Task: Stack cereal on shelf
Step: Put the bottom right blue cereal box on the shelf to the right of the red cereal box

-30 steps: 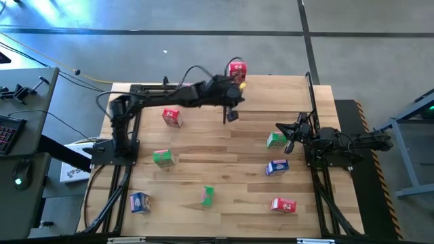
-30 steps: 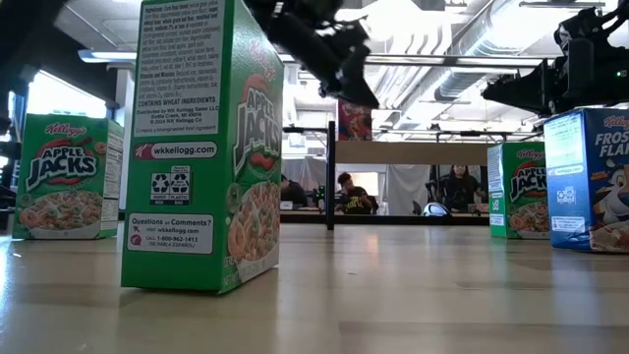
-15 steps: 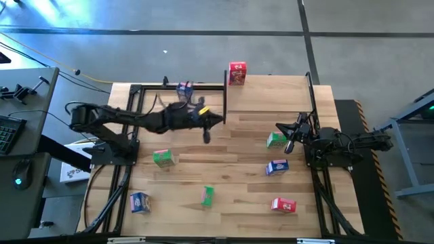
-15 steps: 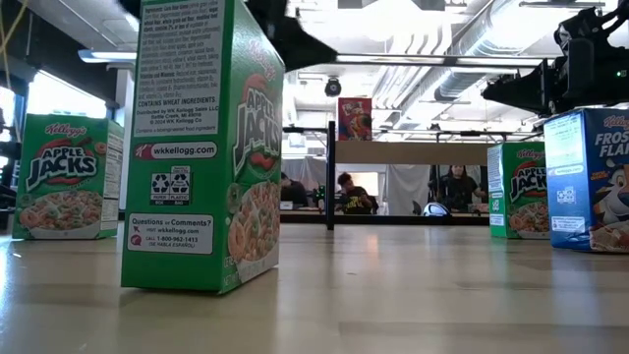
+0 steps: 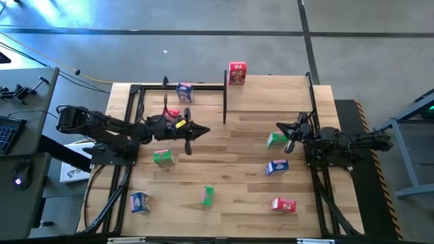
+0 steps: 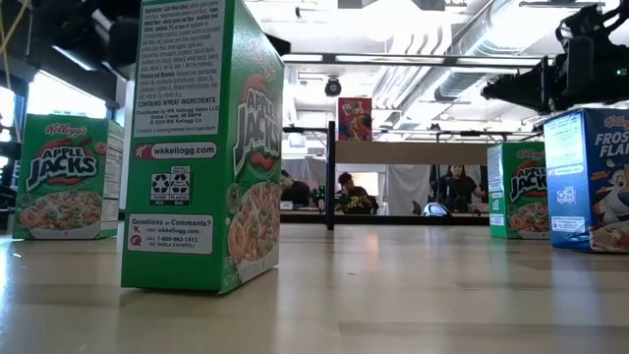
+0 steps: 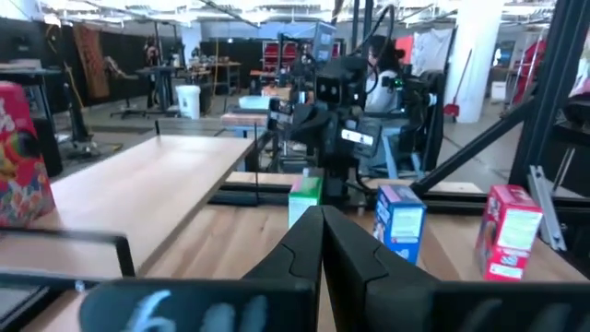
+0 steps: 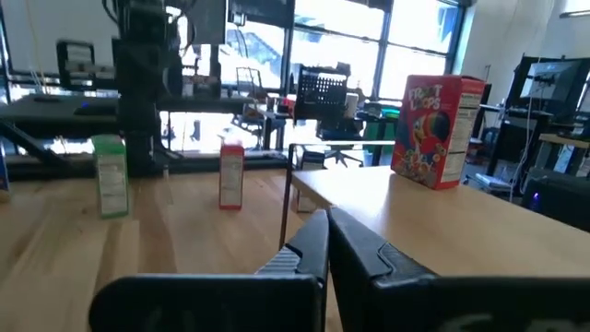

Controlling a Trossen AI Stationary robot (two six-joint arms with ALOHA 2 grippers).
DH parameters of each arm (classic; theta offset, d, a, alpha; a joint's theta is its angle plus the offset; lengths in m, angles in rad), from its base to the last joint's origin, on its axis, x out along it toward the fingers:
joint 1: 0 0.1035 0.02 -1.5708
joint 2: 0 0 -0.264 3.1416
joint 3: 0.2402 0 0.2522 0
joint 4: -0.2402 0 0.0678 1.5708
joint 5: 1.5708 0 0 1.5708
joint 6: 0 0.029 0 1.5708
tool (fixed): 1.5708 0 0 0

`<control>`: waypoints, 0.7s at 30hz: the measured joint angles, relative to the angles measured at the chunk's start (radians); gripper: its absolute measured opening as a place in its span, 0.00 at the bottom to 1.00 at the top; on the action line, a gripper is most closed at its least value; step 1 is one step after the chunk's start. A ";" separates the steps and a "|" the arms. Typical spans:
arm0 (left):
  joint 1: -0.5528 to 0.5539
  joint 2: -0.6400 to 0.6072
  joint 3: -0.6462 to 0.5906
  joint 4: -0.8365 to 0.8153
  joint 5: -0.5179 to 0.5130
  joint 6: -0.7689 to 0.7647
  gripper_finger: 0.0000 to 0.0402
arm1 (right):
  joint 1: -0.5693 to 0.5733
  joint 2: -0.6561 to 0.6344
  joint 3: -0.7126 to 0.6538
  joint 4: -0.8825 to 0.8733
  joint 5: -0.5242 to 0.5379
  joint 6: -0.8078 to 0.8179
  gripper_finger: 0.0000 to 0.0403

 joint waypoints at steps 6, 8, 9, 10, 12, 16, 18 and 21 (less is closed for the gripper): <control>0.000 -0.021 -0.058 0.002 0.000 -0.018 0.00 | 0.000 0.000 0.000 0.132 -0.128 0.125 0.00; 0.000 -0.020 -0.078 0.001 -0.003 -0.019 0.00 | 0.000 0.000 0.000 0.200 -0.176 0.098 0.00; 0.000 -0.020 -0.088 0.002 -0.010 -0.024 0.00 | 0.000 0.000 0.000 0.236 -0.197 0.088 0.00; 0.000 -0.020 -0.099 0.014 -0.016 -0.033 0.00 | 0.000 0.000 0.000 0.270 -0.217 0.084 0.00; 0.000 -0.020 -0.125 0.053 -0.025 -0.044 0.00 | 0.000 0.000 0.000 0.325 -0.237 0.088 0.00; 0.001 -0.020 -0.178 0.136 -0.027 -0.064 0.00 | 0.000 0.000 0.000 0.436 -0.240 0.111 0.00; 0.001 -0.020 -0.199 0.163 -0.027 -0.071 0.00 | 0.000 0.000 0.000 0.483 -0.240 0.149 0.00; 0.001 -0.020 -0.212 0.155 -0.032 -0.083 0.00 | 0.000 0.002 0.004 0.538 -0.245 0.175 0.00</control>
